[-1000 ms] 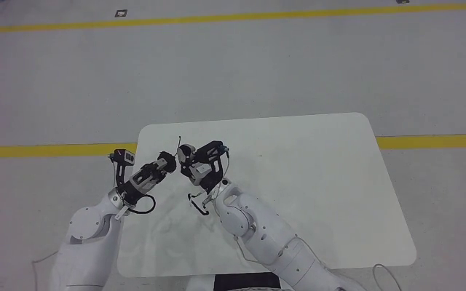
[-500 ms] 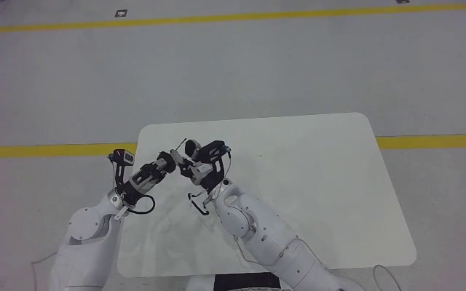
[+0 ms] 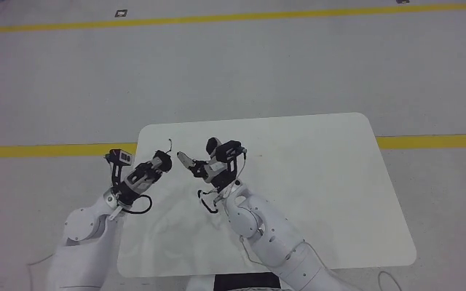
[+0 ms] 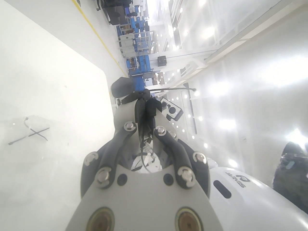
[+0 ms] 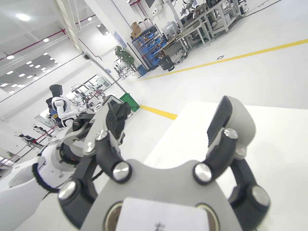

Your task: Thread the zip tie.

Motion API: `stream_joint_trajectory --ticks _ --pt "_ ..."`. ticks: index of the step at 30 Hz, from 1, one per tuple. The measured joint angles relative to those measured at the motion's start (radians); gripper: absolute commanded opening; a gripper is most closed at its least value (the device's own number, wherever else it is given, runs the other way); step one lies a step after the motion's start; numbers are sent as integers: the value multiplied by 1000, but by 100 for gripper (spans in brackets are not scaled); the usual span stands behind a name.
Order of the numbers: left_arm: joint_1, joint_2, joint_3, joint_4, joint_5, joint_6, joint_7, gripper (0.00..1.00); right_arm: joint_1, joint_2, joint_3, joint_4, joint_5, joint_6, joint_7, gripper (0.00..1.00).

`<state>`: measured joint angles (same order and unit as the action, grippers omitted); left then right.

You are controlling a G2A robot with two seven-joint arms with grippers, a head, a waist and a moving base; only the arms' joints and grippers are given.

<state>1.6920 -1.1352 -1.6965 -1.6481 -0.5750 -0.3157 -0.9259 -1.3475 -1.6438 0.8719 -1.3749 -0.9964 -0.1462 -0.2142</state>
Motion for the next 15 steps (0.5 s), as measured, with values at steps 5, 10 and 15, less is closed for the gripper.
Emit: stream_joint_trajectory --ticks 5,10,15 --pt "1 6 -14 1 -117 77 -79 0 -15 7 24 -14 11 -1 10 100" --pt "2 10 -25 2 -224 163 -152 0 -21 9 31 -18 43 0 23 100" --pt "2 15 -43 9 -296 235 -190 0 -27 3 41 -4 188 -16 62 100"
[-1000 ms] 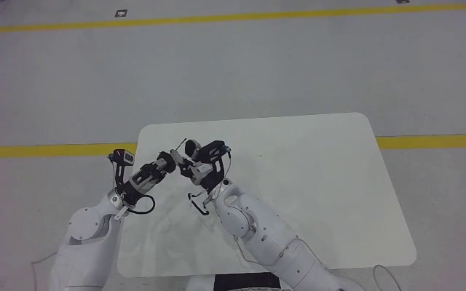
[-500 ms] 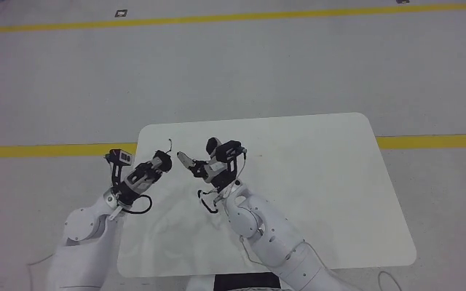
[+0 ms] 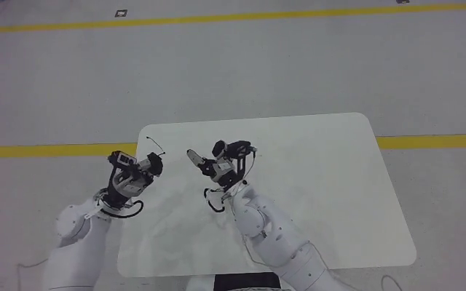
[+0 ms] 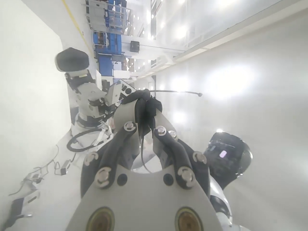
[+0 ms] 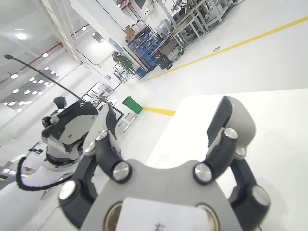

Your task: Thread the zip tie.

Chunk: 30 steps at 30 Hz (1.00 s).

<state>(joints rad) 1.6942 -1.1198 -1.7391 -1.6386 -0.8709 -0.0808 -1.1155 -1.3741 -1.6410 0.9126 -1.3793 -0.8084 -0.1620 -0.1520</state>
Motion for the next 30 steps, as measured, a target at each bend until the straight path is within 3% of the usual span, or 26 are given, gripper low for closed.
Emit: stream_joint_trajectory --ticks 11,13,17,20,26,30 --pt "-5 5 -14 0 32 0 0 0 1 1 1 -1 1 3 -2 100" --pt "-9 4 -5 0 6 28 21 0 7 6 -5 -5 -48 20 -25 100" --pt "-12 4 -7 -3 -109 137 24 0 2 17 -40 -6 -341 77 -163 100" --pt "-10 5 -13 -6 -176 205 17 0 3 22 -61 5 -500 111 -245 100" --pt "-5 8 -12 -8 -229 285 -2 0 18 21 -93 37 -629 153 -351 100" --pt "2 10 -7 -10 -223 297 -10 0 41 15 -115 57 -663 177 -364 100"
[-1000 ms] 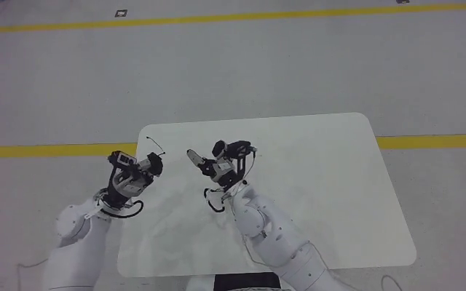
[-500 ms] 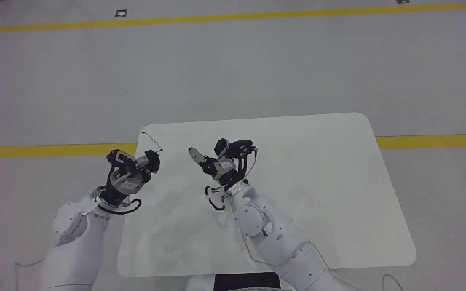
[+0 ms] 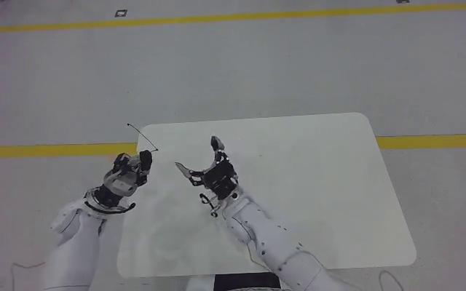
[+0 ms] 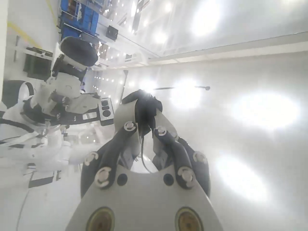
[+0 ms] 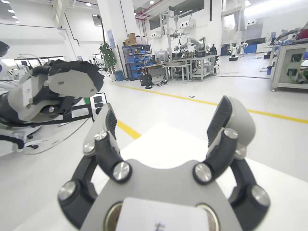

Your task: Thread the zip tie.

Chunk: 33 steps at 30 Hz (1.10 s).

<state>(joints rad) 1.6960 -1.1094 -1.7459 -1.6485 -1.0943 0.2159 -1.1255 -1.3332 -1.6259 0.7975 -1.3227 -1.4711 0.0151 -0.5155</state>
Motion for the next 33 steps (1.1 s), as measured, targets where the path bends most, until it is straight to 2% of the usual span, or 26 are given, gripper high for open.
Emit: stream_joint_trajectory --ticks 6,14,18,26,30,33 --pt "4 1 11 0 -1 -4 -2 0 36 -14 -30 24 -19 36 -5 100" --pt "3 1 12 -1 -1 -4 0 0 39 -12 -32 25 -22 37 -3 100" --pt "-1 -2 29 -5 -46 28 39 0 45 -6 -40 32 -100 61 -17 100" --pt "0 -2 32 -9 -128 91 58 0 87 -6 -98 103 -99 154 -120 100" --pt "7 -1 33 -11 -136 98 62 0 106 -17 -106 123 -94 185 -147 100" --pt "10 -1 36 -10 -135 93 63 0 123 -27 -111 142 -78 183 -180 100"
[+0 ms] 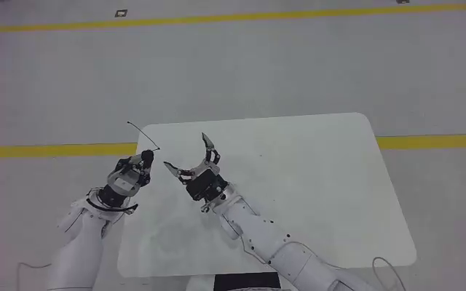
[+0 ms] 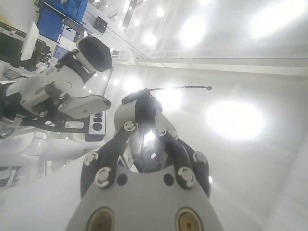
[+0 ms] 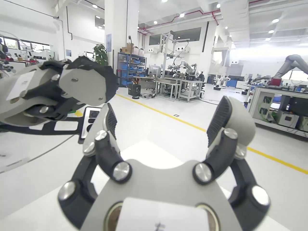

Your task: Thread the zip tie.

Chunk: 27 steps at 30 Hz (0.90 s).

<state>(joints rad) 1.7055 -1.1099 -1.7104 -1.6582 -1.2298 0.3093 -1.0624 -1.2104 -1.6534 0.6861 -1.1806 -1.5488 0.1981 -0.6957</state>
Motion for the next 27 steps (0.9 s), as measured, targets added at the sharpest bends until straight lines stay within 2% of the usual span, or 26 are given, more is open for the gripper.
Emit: stream_joint_trajectory --ticks 9,16,17,18,19,20,21,23,24,26,27 --pt "0 0 0 0 3 -3 1 0 4 2 -5 2 -20 -2 17 100" --pt "0 0 0 0 3 -3 0 0 21 3 -33 17 -21 34 19 100" --pt "0 0 0 0 3 -3 0 0 24 2 -36 22 -21 42 16 96" --pt "0 0 0 0 3 -3 0 0 26 1 -38 26 -21 50 13 86" --pt "0 0 0 0 3 -3 0 0 29 0 -41 30 -21 59 10 82" --pt "0 0 0 0 3 -3 0 0 32 -2 -44 35 -21 69 8 68" --pt "0 0 0 0 3 -3 0 0 34 -3 -45 38 -21 77 8 60" --pt "0 0 0 0 3 -3 0 0 38 -6 -46 44 -21 91 7 55" --pt "0 0 0 0 3 -3 0 0 39 -7 -47 46 -21 94 6 49" --pt "0 0 0 0 3 -3 0 0 41 -9 -46 49 -21 98 4 49" --pt "0 0 0 0 3 -3 0 0 43 -11 -46 50 -21 99 4 100"
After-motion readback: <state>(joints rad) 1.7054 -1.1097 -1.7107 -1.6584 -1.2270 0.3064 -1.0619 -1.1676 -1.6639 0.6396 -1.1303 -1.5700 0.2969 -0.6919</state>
